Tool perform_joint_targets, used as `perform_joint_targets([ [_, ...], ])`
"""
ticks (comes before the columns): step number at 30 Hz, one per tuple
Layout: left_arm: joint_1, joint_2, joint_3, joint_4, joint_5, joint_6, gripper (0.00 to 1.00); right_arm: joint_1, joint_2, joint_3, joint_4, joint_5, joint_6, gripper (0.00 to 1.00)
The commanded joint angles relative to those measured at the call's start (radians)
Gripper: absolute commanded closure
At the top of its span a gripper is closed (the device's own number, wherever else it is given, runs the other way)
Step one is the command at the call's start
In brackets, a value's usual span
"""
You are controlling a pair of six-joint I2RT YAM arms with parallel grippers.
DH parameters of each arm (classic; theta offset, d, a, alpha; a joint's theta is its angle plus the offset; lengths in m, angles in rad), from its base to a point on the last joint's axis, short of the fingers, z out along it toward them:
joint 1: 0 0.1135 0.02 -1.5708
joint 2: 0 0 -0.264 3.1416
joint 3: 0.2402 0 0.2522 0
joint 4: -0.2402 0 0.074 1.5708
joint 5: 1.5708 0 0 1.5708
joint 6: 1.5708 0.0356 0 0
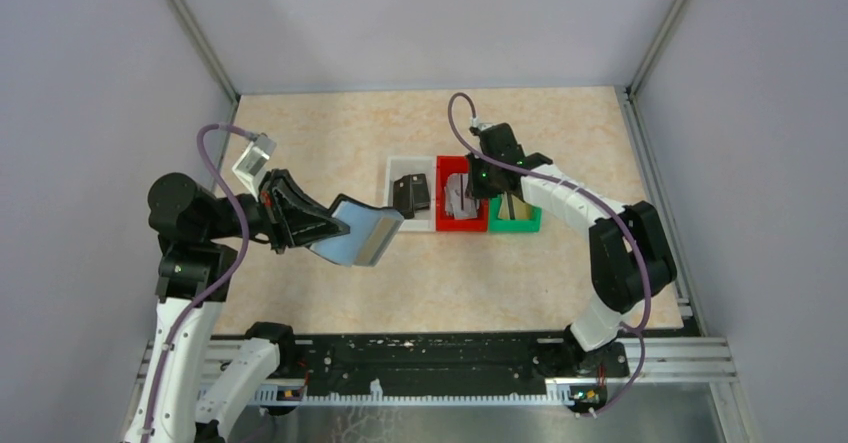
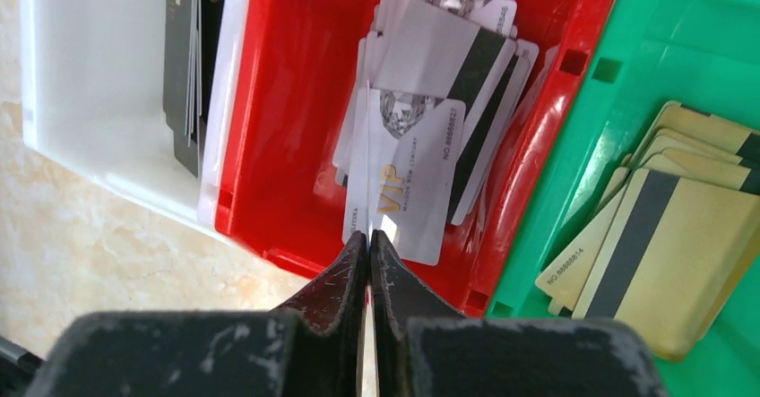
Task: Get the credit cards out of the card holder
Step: Place the credit card in the storage box.
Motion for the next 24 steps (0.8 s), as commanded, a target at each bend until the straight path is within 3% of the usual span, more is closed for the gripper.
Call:
perform_joint_targets([
  [1, 0.004, -0.011, 0.036, 0.036, 0.016, -0.003, 1.00, -0.009, -0.016, 0.067, 0.016, 0.040, -0.038, 0.99],
  [4, 0.004, -0.015, 0.035, 0.037, 0.018, -0.003, 1.00, -0.009, -0.012, 0.067, 0.016, 0.049, -0.042, 0.96],
  [10, 0.004, -0.016, 0.036, 0.036, 0.023, -0.003, 1.00, -0.009, -0.074, 0.100, -0.006, 0.132, -0.042, 0.67],
  [17, 0.004, -0.015, 0.029, 0.041, 0.022, -0.006, 1.00, 0.011, -0.250, 0.168, 0.004, 0.142, -0.028, 0.54],
  [21, 0.004, -0.012, 0.027, 0.056, 0.023, -0.018, 1.00, 0.025, -0.339, 0.192, 0.030, -0.056, -0.019, 0.40],
  [24, 0.004, -0.010, 0.024, 0.059, 0.025, -0.026, 1.00, 0.033, -0.437, 0.117, 0.204, -0.335, 0.019, 0.20],
])
